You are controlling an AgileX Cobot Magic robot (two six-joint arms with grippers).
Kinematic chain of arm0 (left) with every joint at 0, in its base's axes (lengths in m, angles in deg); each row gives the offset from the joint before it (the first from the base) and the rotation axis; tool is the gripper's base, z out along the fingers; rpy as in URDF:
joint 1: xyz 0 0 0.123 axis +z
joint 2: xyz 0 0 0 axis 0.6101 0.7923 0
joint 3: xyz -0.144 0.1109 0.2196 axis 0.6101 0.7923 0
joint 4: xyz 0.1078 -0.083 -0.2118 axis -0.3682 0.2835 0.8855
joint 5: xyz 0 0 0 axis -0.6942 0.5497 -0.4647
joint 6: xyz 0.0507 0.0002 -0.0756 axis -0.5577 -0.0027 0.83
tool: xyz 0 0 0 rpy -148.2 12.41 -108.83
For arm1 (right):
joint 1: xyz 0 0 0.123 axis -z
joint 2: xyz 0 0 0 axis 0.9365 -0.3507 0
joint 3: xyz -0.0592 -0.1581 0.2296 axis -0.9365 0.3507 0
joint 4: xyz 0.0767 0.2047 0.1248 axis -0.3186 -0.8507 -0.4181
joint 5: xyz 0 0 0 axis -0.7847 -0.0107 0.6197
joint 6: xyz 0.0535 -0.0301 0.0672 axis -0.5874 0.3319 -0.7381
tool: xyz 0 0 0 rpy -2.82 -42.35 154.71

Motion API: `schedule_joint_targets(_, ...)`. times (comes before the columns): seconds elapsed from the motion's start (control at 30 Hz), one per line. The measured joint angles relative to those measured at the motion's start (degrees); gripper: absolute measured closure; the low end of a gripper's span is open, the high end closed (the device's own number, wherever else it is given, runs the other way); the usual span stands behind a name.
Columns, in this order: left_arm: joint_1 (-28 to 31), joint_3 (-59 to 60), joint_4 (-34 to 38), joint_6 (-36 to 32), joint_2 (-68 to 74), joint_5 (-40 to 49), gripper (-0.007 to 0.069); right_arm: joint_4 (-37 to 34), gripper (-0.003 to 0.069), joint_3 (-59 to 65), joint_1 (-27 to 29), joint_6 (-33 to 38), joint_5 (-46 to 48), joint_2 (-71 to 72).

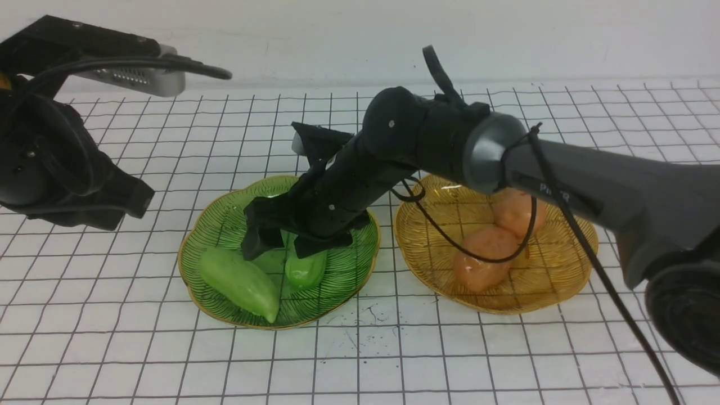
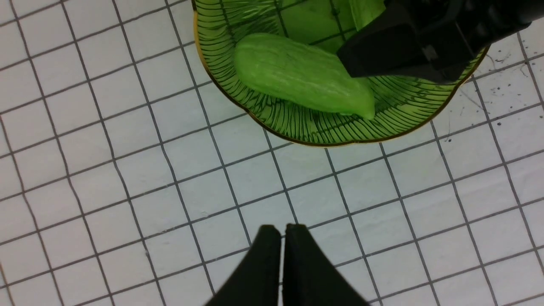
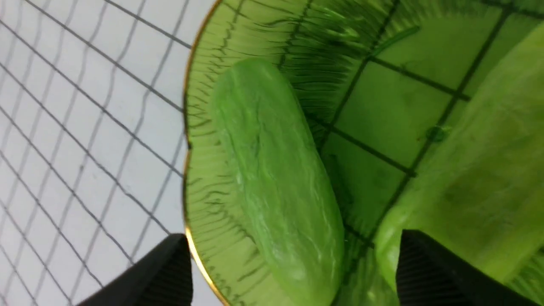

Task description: Put different types of vegetables on the plate.

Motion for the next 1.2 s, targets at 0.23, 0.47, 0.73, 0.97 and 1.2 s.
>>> schedule_joint_targets(0.23, 0.00, 0.02, 0.99, -1.08, -5.91, 0.09, 0.0632, 13.23, 0.0303, 0.00, 5.99, -2.15, 6.05, 10.22)
schedule_joint_targets(0.47, 0.00, 0.08, 3.07, -1.20, -8.68, 0.26, 0.0632, 25.18, 0.0624, 0.00, 11.85, -8.40, 9.52, 24.79)
schedule_joint_targets(0.73, 0.00, 3.88, 3.59, -1.21, -11.72, 0.32, 0.0632, 37.57, 0.0671, 0.00, 13.35, -14.42, 10.45, 43.15)
schedule_joint_targets(0.97, 0.00, 8.54, 3.99, -1.33, -15.24, -0.39, 0.0632, 40.89, 0.0671, 5.40, 13.35, -17.52, 7.83, 58.92)
schedule_joint_targets(1.2, 0.00, 9.14, 4.93, -1.58, -19.60, -1.70, 0.0632, 51.83, 0.0673, 38.51, 13.35, -27.82, -14.92, 82.38)
